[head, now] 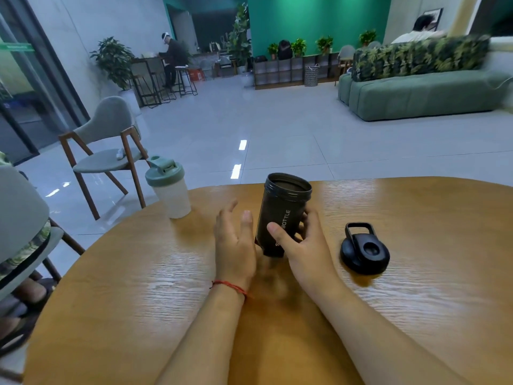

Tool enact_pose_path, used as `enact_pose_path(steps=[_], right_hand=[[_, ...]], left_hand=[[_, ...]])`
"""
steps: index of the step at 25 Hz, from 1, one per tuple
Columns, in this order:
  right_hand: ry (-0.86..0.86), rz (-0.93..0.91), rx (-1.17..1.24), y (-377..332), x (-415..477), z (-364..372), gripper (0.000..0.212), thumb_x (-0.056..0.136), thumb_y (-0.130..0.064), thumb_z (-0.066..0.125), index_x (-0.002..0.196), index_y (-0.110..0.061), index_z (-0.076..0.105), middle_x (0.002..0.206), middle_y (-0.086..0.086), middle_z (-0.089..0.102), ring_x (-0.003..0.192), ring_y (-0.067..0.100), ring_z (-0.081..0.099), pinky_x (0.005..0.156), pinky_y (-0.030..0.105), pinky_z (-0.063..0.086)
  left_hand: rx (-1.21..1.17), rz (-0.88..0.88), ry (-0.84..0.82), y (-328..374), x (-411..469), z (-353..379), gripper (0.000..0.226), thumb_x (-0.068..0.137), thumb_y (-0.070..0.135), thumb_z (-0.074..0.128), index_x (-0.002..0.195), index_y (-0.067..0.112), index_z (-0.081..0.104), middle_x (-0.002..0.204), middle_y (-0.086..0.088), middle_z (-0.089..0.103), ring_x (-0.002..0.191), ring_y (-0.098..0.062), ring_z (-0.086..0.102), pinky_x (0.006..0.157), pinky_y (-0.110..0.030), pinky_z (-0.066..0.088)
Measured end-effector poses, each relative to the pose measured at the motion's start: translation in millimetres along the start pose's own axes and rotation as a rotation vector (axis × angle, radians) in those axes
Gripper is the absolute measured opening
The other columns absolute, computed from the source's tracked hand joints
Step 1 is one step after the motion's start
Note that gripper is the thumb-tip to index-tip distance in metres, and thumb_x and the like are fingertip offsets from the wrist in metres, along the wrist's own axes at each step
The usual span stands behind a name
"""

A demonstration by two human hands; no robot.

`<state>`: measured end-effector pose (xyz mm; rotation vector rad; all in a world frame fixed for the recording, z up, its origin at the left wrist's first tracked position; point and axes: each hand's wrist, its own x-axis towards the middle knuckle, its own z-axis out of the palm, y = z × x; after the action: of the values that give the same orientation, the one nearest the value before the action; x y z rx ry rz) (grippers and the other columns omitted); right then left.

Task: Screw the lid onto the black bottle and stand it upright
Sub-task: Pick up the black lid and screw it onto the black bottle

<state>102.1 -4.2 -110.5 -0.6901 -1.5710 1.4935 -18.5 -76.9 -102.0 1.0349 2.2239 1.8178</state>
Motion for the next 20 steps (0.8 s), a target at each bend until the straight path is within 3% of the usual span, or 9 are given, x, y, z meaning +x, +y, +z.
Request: enact_pose_path(steps=[2,4,7,9,11,13,15,17,20], right_hand=[[0.012,-0.035,-0.063,-10.5,-8.4,-21.4,0.072,0.094,-0.036,0.087,0.155,-0.038,0.049,0.139,-0.017,0.068,0.131,0.001,0.063,0.104,0.028,0.058],[0.034,-0.054,-0.075,-20.7,-12.5,-42.6,0.066,0.096,-0.037,0.084,0.153,-0.038,0.052,0.137,-0.017,0.071,0.131,-0.002,0.062,0.107,0.029,0.057],[-0.023,0.002,-0.057,-31.6,-15.0,-69.3,0.054,0.099,-0.044,0.080,0.148,-0.045,0.057,0.132,-0.019,0.076,0.127,-0.004,0.066,0.113,0.037,0.055],[-0.129,0.008,-0.145,-29.8,-15.6,-86.8,0.054,0.099,-0.055,0.075,0.149,-0.054,0.055,0.140,-0.022,0.072,0.136,0.000,0.062,0.117,0.044,0.051],[-0.162,-0.043,-0.284,-30.4,-13.1,-101.1,0.059,0.100,-0.053,0.073,0.155,-0.056,0.051,0.150,-0.026,0.065,0.141,0.000,0.056,0.115,0.040,0.049],[-0.013,-0.147,-0.513,-30.0,-5.0,-117.0,0.058,0.102,-0.043,0.075,0.156,-0.045,0.056,0.153,-0.022,0.062,0.138,0.003,0.056,0.109,0.028,0.048],[0.158,-0.220,-0.834,-24.7,3.1,-130.6,0.052,0.099,-0.043,0.076,0.148,-0.034,0.065,0.147,-0.011,0.064,0.136,0.018,0.059,0.107,0.036,0.051],[0.153,-0.089,-1.131,-21.4,3.8,-135.1,0.064,0.092,-0.062,0.072,0.150,-0.037,0.061,0.151,-0.008,0.057,0.138,0.027,0.055,0.104,0.045,0.052],[0.031,0.091,-1.301,-16.7,-0.5,-130.5,0.085,0.084,-0.079,0.067,0.158,-0.044,0.045,0.161,-0.009,0.044,0.141,0.027,0.051,0.096,0.042,0.056]], left_hand=[[-0.259,-0.045,-0.244,17.5,-19.5,15.3,0.044,0.111,0.045,0.048,0.151,0.028,0.054,0.145,0.001,0.065,0.131,-0.008,0.063,0.103,-0.023,0.057],[-0.371,-0.053,-0.408,23.1,-27.9,26.5,0.048,0.107,0.049,0.053,0.150,0.028,0.055,0.138,0.000,0.070,0.130,-0.015,0.068,0.107,-0.039,0.059],[-0.436,-0.070,-0.549,19.7,-28.6,31.9,0.063,0.097,0.048,0.071,0.155,0.034,0.050,0.144,-0.005,0.068,0.133,-0.026,0.069,0.108,-0.052,0.058],[-0.446,-0.089,-0.602,14.2,-28.1,35.8,0.069,0.091,0.044,0.079,0.153,0.036,0.052,0.143,-0.006,0.067,0.131,-0.031,0.070,0.103,-0.054,0.060],[-0.478,-0.102,-0.553,7.8,-23.9,35.8,0.069,0.086,0.043,0.082,0.150,0.033,0.056,0.138,-0.007,0.068,0.124,-0.033,0.073,0.092,-0.049,0.065],[-0.512,-0.139,-0.447,0.3,-14.2,30.8,0.073,0.081,0.044,0.085,0.147,0.027,0.058,0.136,-0.011,0.068,0.119,-0.033,0.075,0.088,-0.047,0.065],[-0.513,-0.196,-0.326,-8.7,-1.6,23.2,0.085,0.072,0.051,0.094,0.143,0.023,0.059,0.136,-0.014,0.070,0.118,-0.035,0.075,0.096,-0.056,0.064],[-0.460,-0.220,-0.270,-15.4,7.6,18.8,0.094,0.063,0.058,0.099,0.140,0.022,0.058,0.136,-0.012,0.070,0.120,-0.037,0.074,0.101,-0.065,0.060],[-0.474,-0.206,-0.259,-15.1,9.4,15.6,0.086,0.067,0.050,0.097,0.138,0.021,0.059,0.135,-0.011,0.067,0.119,-0.034,0.073,0.098,-0.064,0.062]])
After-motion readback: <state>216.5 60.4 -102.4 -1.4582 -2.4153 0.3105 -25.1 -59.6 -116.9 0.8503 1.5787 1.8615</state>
